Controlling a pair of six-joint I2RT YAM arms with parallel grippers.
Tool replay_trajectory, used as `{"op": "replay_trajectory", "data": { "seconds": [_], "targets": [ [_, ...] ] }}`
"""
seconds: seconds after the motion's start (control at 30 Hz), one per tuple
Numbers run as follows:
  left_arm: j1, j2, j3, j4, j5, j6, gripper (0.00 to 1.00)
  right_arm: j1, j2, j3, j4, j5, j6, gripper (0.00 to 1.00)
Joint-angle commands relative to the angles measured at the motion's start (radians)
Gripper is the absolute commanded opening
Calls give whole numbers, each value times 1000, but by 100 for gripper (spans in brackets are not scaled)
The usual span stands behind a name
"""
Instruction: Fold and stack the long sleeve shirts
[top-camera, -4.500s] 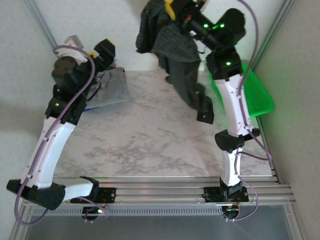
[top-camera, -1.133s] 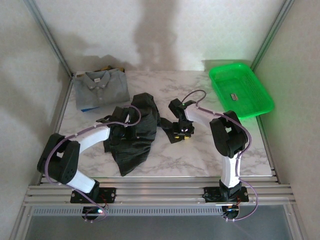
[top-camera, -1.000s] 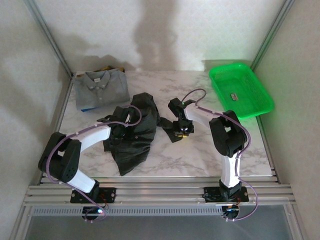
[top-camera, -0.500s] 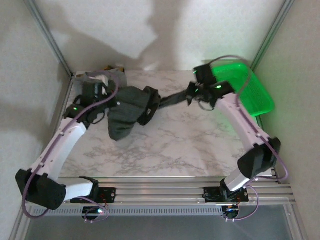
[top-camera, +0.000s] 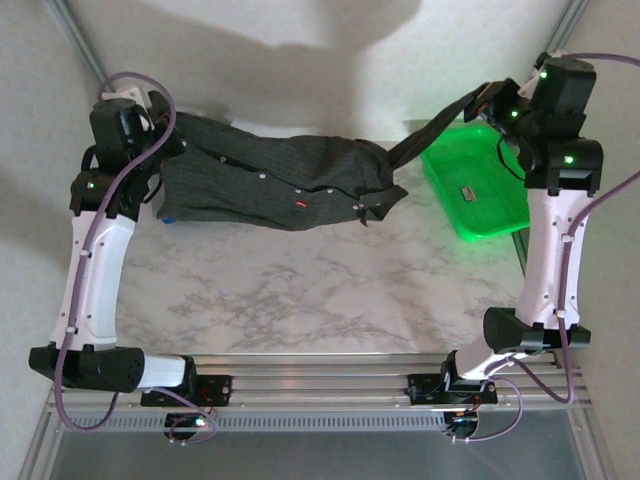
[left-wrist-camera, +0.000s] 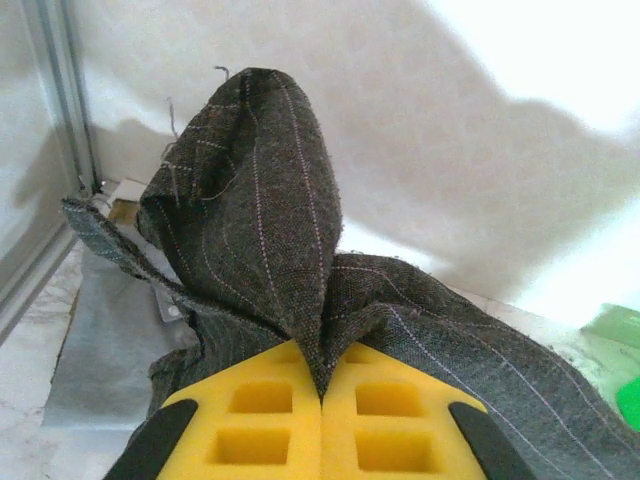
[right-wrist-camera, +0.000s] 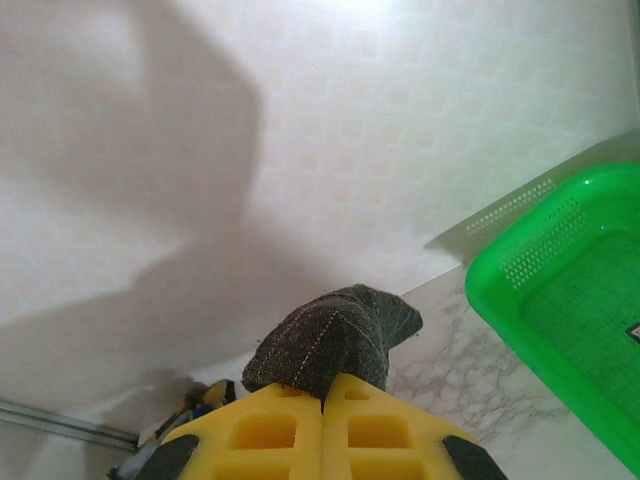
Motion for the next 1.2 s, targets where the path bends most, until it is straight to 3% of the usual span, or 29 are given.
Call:
{"op": "replay_trajectory", "data": {
  "seconds": [0.0, 0.13, 0.23, 0.4, 0.6, 0.67, 0.73, 0.77, 0.8, 0.87, 1.03, 1.17],
  "targets": [
    [15, -13, 23, 11, 14, 8, 2, -35, -33, -36, 46, -151, 17, 0],
    [13, -84, -117, 67, 74, -59, 3, -40, -121, -187, 65, -219, 6, 0],
    [4, -203, -345, 140, 142, -155, 3, -39, -260, -451, 136, -287, 21, 0],
    [-17, -451, -806, 156, 132, -308, 4, -41, -480, -753, 116, -311, -25, 0],
    [-21, -683, -1145, 65, 80, -493, 5, -43, -555, -721, 155, -416, -40, 0],
    [-22, -723, -1172, 28, 45, -564, 11, -44, -566, -688, 207, -485, -18, 0],
    [-22, -733, -1160, -6, -7, -614, 9, -43, -578, -657, 259, -550, 16, 0],
    [-22, -728, -1157, -19, -28, -641, 15, -44, -583, -647, 282, -592, 33, 0],
    [-22, -716, -1153, -22, -32, -654, 34, -43, -589, -640, 286, -624, 46, 0],
    [-22, -681, -1137, -19, -23, -671, 54, -44, -606, -639, 223, -636, 37, 0],
    [-24, -642, -1050, -19, -41, -680, 75, -43, -785, -821, 34, -447, -18, 0],
    [-24, -612, -967, 3, -27, -653, 81, -44, -910, -1001, -128, -175, 38, 0]
  ]
}}
